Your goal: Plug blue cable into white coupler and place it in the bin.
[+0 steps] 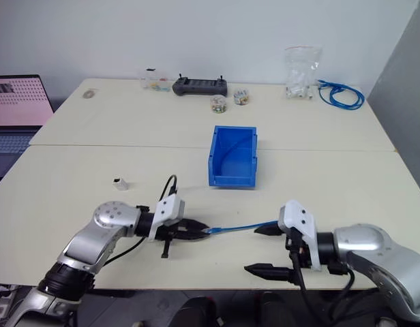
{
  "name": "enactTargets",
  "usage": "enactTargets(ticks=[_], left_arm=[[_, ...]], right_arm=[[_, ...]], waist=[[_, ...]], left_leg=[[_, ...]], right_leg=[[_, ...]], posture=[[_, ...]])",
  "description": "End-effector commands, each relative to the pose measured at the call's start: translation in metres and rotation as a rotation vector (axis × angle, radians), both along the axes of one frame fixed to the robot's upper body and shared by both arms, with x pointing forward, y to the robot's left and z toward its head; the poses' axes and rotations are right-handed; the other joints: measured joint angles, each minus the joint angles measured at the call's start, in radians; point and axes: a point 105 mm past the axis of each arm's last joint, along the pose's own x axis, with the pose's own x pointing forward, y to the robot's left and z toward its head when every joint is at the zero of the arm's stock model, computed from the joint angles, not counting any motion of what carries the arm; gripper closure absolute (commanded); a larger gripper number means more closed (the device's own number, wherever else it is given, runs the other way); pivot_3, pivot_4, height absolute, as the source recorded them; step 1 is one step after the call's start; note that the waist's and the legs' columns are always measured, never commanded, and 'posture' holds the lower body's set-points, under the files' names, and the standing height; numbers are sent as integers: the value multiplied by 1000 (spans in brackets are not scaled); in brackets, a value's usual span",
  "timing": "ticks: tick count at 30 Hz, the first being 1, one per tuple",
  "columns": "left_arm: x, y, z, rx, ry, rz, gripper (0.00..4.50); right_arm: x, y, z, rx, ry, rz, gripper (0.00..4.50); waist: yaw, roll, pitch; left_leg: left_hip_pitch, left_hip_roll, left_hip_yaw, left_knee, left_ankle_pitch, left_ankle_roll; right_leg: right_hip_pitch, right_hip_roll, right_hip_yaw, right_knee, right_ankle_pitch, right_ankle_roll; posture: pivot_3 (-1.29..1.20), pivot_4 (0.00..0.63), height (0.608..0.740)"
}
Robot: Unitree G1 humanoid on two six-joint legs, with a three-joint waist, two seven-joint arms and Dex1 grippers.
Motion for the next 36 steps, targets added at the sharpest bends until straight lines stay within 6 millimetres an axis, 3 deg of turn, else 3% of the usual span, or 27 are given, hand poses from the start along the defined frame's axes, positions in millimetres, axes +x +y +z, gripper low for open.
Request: enactTargets(ticks=[1,6,11,20,30,36], left_arm=[[9,-14,46,-165,12,2,4252],[7,-27,82,-347,185,-35,4252],[-8,-30,99,-451,392,-89,4252],[-16,-26,106,-503,506,-75,4252],[-21,-26,105,-493,488,-65,4252],[-22,-25,105,-499,480,-55,4252]], right_arm=[[-10,2,13,60,-6,-17,0],[-2,2,22,152,-20,-116,0],[20,6,40,311,-26,-181,0],[36,21,78,540,23,-152,0],[48,39,86,576,76,-89,0],[52,40,92,590,90,-67,1261]], waist=[[1,0,0],[-11,0,0],[-24,0,0],[-21,0,0],[-21,0,0],[-21,0,0]], left_leg=[[0,0,0,0,0,0],[1,0,1,0,0,0],[1,0,1,0,0,0],[2,0,1,0,0,0],[2,0,1,0,0,0],[2,0,1,0,0,0]], right_leg=[[0,0,0,0,0,0],[1,1,0,0,0,1],[1,1,1,1,0,1],[1,0,2,0,0,0],[1,0,2,0,1,-3],[1,0,2,0,2,-4]], posture=[[0,150,740],[0,150,740],[0,150,740],[0,150,740],[0,150,740],[0,150,740]])
